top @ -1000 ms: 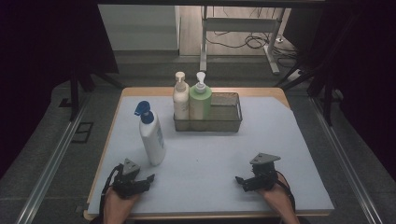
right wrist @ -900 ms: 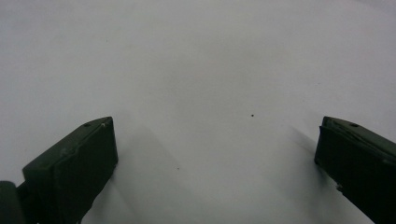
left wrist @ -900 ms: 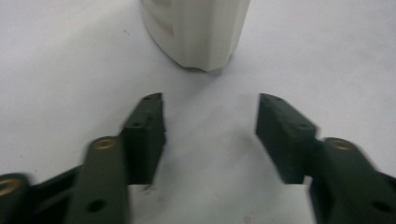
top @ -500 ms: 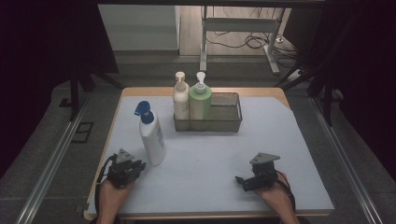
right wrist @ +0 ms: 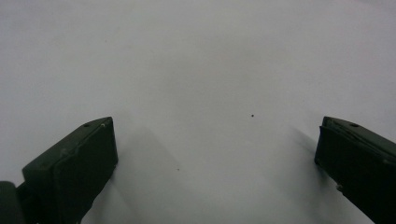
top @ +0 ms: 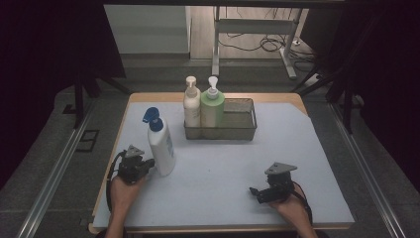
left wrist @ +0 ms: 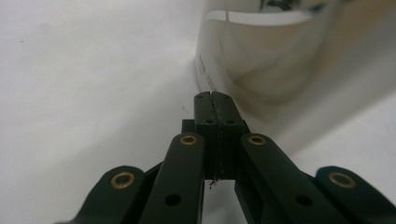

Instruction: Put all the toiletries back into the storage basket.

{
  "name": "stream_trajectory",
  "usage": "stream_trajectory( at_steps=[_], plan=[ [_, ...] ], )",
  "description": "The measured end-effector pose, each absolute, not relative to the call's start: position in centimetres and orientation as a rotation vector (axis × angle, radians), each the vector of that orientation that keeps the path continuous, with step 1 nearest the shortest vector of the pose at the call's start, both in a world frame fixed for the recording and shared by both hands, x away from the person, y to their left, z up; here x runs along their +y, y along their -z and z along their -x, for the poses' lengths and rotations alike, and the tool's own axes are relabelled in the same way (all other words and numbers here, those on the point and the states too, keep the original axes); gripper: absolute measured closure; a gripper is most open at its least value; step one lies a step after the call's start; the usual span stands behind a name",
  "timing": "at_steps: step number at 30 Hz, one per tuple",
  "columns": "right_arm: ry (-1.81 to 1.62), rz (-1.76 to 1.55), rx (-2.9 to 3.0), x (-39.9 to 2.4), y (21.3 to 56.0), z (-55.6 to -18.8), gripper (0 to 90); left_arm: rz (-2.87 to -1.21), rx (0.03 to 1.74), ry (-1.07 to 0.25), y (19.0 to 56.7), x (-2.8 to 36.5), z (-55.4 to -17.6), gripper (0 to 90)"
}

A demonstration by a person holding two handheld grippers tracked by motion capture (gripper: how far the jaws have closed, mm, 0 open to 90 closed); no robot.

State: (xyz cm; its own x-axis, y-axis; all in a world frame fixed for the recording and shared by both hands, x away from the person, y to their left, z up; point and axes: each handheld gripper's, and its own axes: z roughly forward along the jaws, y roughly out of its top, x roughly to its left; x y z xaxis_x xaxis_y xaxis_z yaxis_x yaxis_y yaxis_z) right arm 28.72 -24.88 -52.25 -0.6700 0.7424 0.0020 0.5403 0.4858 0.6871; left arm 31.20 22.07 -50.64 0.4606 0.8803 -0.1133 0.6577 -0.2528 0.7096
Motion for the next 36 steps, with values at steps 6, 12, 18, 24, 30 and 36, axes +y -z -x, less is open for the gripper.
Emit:
stream_trajectory(
  at_steps=[6, 12, 18, 24, 30, 36],
  plan=[
    [-0.969, -1.086, 2.441, -24.9, 52.2, -28.7, 0.0, -1.993, 1.280, -0.400, 50.8, 22.0, -31.7, 89.6],
    [-0.964, -1.090, 2.444, -24.8, 52.2, -28.8, 0.0, -1.992, 1.285, -0.412, 50.8, 21.8, -31.5, 89.7],
    [-0.969, -1.091, 2.440, -24.9, 52.2, -28.8, 0.0, -1.992, 1.273, -0.410, 50.7, 21.4, -31.3, 89.6],
    [-0.970, -1.087, 2.439, -24.9, 52.2, -28.7, 0.0, -1.990, 1.246, -0.392, 50.6, 20.7, -31.1, 89.6],
    [-0.970, -1.086, 2.438, -24.9, 52.3, -28.7, 0.0, -1.992, 1.233, -0.378, 50.6, 20.2, -31.0, 89.6],
    [-0.969, -1.086, 2.439, -24.9, 52.2, -28.7, 0.0, -2.009, 1.254, -0.381, 50.9, 20.2, -31.0, 89.6]
  ],
)
